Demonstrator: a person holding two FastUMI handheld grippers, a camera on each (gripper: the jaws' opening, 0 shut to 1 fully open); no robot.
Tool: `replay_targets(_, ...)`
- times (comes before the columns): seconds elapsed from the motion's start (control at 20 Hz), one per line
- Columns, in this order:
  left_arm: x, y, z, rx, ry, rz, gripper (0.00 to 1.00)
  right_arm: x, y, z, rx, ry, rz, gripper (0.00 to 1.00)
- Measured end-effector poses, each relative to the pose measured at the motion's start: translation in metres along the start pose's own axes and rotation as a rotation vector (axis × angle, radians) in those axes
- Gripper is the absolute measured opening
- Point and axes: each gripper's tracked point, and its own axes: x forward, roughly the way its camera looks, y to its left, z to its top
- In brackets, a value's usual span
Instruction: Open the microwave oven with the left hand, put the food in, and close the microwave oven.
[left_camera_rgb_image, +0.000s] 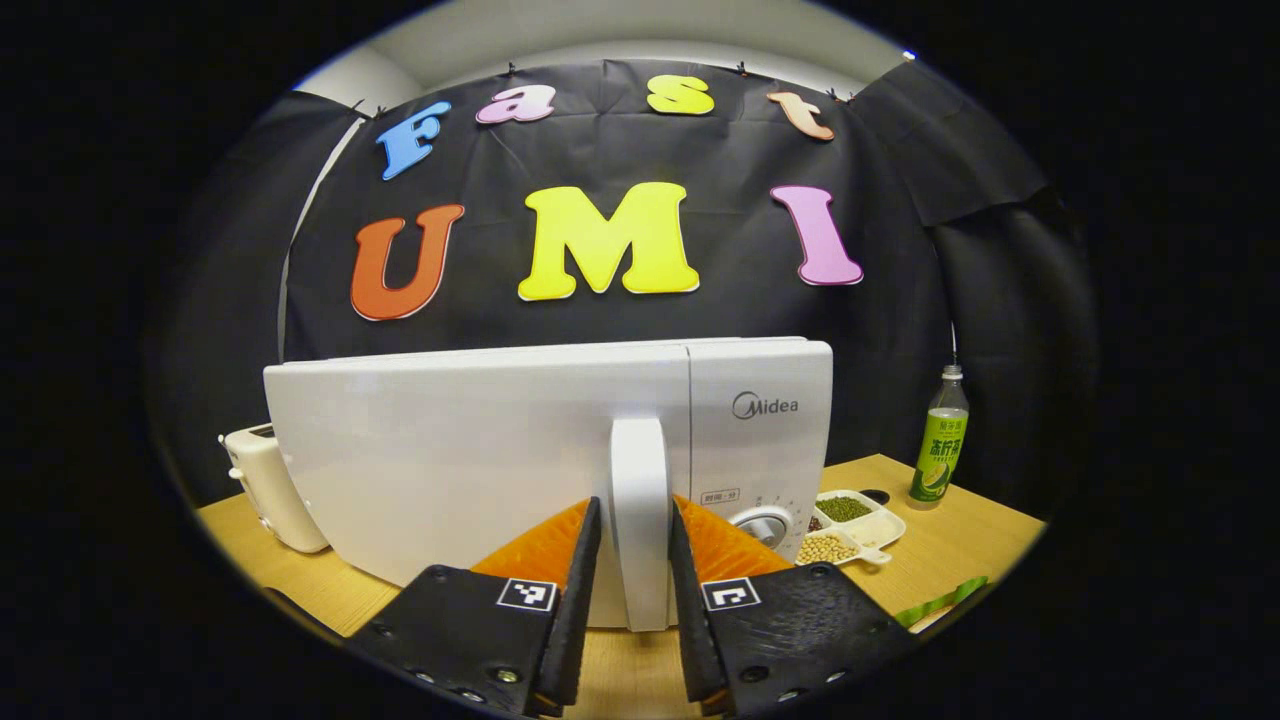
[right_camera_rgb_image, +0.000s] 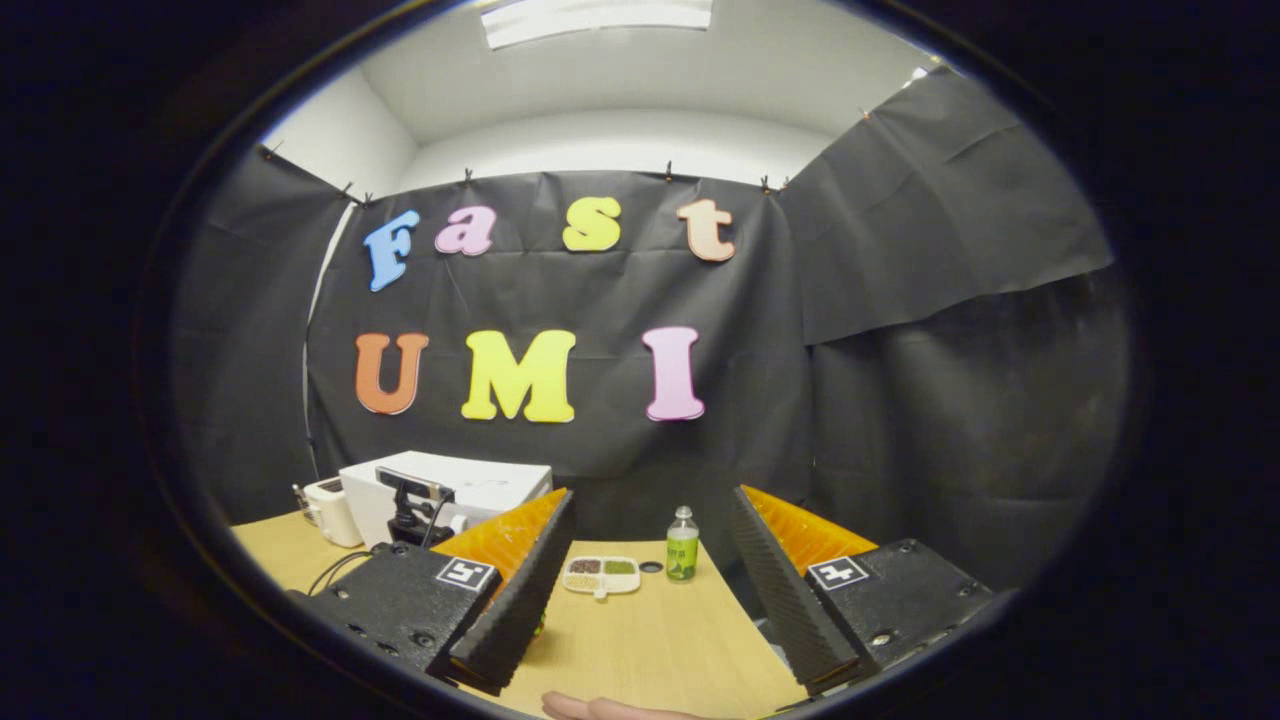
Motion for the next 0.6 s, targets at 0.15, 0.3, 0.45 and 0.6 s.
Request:
replay_targets(0.15, -0.006, 0.002, 0.001, -0.029, 0.018, -0.019, 0.15, -0.007, 0.0, -0.002, -0.008, 0.015, 0.003, 0.99)
replay_targets(0.3, -0.007, -0.002, 0.0, -0.054, 0.02, -0.061, 0.15, -0.014, -0.008, -0.004, -0.003, 0.029, -0.01, 0.98)
replay_targets(0.45, -0.011, 0.002, 0.002, -0.039, 0.025, -0.055, 0.01, -0.018, -0.014, -0.007, -0.006, 0.032, -0.028, 0.98)
replay_targets(0.6, -0.03, 0.002, -0.001, -0.042, 0.019, -0.074, 0.01, -0.023, -0.015, -0.005, -0.005, 0.024, -0.028, 0.98)
